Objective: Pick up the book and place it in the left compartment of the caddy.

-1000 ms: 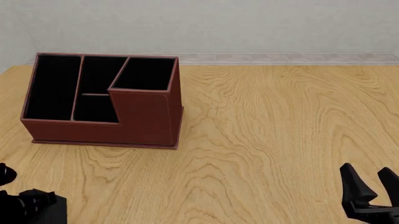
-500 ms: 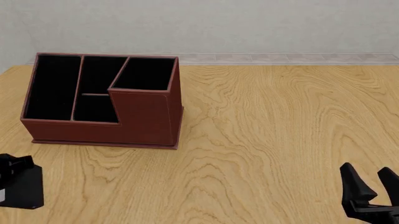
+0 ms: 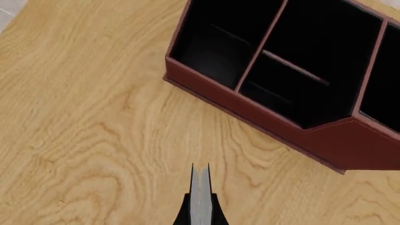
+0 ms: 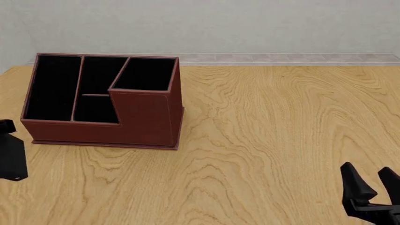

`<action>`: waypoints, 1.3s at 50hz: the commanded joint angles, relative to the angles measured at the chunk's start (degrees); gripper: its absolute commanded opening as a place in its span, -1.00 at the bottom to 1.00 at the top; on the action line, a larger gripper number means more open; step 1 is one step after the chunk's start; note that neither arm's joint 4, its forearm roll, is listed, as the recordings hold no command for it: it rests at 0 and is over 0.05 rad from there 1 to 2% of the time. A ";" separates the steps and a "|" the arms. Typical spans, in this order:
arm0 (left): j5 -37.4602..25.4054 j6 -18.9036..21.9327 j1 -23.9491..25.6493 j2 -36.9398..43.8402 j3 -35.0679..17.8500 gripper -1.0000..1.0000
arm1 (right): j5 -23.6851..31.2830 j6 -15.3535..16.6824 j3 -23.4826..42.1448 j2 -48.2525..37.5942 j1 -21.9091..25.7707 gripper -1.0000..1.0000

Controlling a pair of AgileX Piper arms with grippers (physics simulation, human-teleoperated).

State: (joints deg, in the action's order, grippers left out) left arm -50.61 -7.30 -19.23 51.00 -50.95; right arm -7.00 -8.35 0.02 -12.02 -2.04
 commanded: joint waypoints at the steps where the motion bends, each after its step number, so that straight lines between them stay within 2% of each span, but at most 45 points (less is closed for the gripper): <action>1: -1.46 0.16 -1.30 3.81 -8.15 -1.00 | -0.94 -0.02 0.00 -1.29 -0.09 1.00; 3: -1.47 0.16 -1.30 3.82 -8.16 -1.00 | -0.95 -0.02 0.00 -1.29 -0.09 1.00; 16: -4.04 -1.38 -0.12 6.48 -17.68 -1.00 | -1.64 0.23 -0.01 -2.26 -0.46 1.00; 21: -4.06 -0.88 -0.76 7.73 -19.87 -1.00 | -2.01 0.34 -0.01 -2.70 -0.56 1.00; 36: -3.35 -0.34 -1.10 12.16 -24.11 -1.00 | -1.82 0.41 -0.01 -2.56 -0.81 1.00; 49: -3.75 -3.10 1.97 17.11 -28.72 -1.00 | -2.58 0.17 -0.01 -3.42 -1.27 1.00; 65: -3.73 -6.33 4.60 20.11 -31.40 -1.00 | -2.63 0.24 -0.01 -3.46 -1.76 1.00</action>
State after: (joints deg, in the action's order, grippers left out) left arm -54.52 -12.87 -16.05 69.46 -80.08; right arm -9.50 -8.12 0.01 -15.33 -3.53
